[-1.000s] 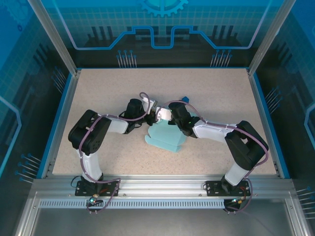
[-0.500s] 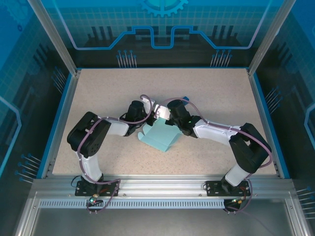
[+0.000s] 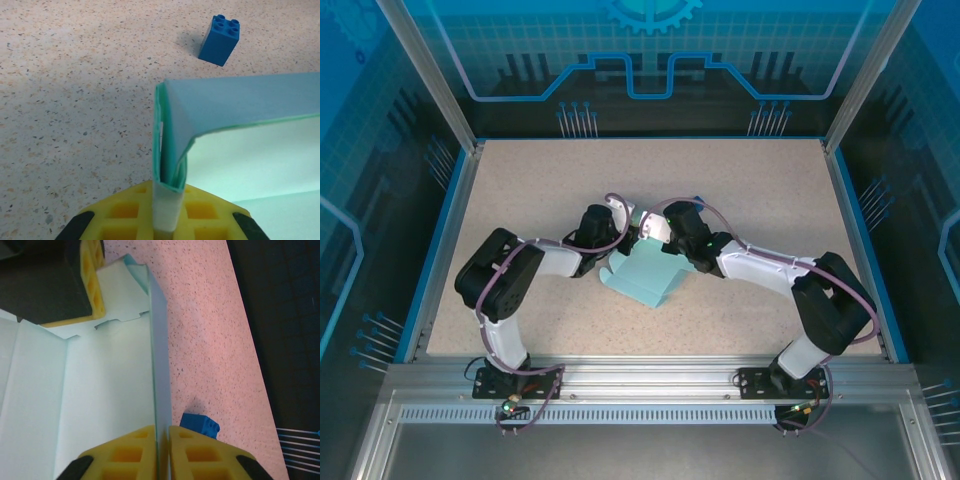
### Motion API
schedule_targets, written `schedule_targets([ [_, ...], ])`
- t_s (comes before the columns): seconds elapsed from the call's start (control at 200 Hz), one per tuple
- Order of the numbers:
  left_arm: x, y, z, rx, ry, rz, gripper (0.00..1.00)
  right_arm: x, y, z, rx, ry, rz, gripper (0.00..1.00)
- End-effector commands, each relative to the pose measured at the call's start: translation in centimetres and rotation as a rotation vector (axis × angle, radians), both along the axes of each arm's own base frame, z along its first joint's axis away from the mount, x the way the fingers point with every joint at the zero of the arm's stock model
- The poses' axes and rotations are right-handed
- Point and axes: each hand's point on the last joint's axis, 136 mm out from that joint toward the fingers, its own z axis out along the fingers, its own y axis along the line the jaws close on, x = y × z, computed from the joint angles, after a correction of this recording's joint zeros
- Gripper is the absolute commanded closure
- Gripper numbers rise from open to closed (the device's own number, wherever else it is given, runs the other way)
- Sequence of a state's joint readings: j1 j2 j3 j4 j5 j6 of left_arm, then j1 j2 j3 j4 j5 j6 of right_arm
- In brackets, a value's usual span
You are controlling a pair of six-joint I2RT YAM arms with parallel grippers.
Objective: Fold the paper box
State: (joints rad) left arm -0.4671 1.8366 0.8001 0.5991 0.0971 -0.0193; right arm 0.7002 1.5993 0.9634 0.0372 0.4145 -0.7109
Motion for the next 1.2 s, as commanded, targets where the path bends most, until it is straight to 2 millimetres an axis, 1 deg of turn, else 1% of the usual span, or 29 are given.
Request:
schedule_targets([
  [0.0,-0.2,0.2,0.9,0.049,-0.044,0.022,0.96,0.3,0.5,0.3,-0.007,-0.002,0.001,0.95],
  [0.055,-0.1,0.3,0.6,0.059,-0.041,0.042,0.95,0.2,0.7,0.1,-0.006,0.005,0.01,0.98],
  [0.125,0.0,0.5,0.4,0.06,-0.041,0.065,0.92,0.1,0.8,-0.2,0.001,0.009,0.015,1.0],
  [0.185,0.0,0.5,0.4,0.057,-0.041,0.067,0.87,-0.2,1.0,-0.5,0.009,0.016,0.02,1.0],
  [0.295,0.1,0.2,0.4,0.052,-0.042,0.058,0.82,-0.4,1.1,-1.0,0.023,0.022,0.026,1.0],
  [0.39,0.2,0.0,0.8,0.046,-0.053,0.051,0.76,-0.3,0.9,-1.3,0.015,0.023,0.022,1.0],
  [0.45,0.2,0.0,0.9,0.048,-0.053,0.047,0.74,-0.4,0.8,-1.4,0.011,0.023,0.023,1.0],
  [0.55,0.4,-0.2,0.8,0.054,-0.043,0.041,0.73,-0.3,0.6,-1.4,0.012,0.02,0.019,1.0],
  [0.655,0.7,0.2,0.8,0.056,-0.043,0.068,0.74,-0.4,0.7,-1.2,0.014,0.019,0.029,1.0],
  [0.755,0.9,0.3,0.9,0.049,-0.036,0.092,0.74,-0.7,0.7,-1.6,0.015,0.034,0.041,1.0],
  [0.875,1.5,1.1,1.0,0.034,-0.028,0.169,0.81,-1.4,1.1,-1.6,0.032,0.051,0.066,1.0],
  [1.0,2.1,2.2,1.0,0.02,-0.021,0.26,0.88,-2.2,1.7,-0.8,0.086,0.051,0.089,1.0],
  [1.081,2.3,2.4,0.9,0.006,-0.023,0.291,0.91,-2.7,2.2,0.0,0.134,0.049,0.109,1.0],
  [1.196,2.5,3.0,0.4,0.036,-0.025,0.338,0.95,-3.2,3.0,0.5,0.158,0.042,0.128,1.0],
])
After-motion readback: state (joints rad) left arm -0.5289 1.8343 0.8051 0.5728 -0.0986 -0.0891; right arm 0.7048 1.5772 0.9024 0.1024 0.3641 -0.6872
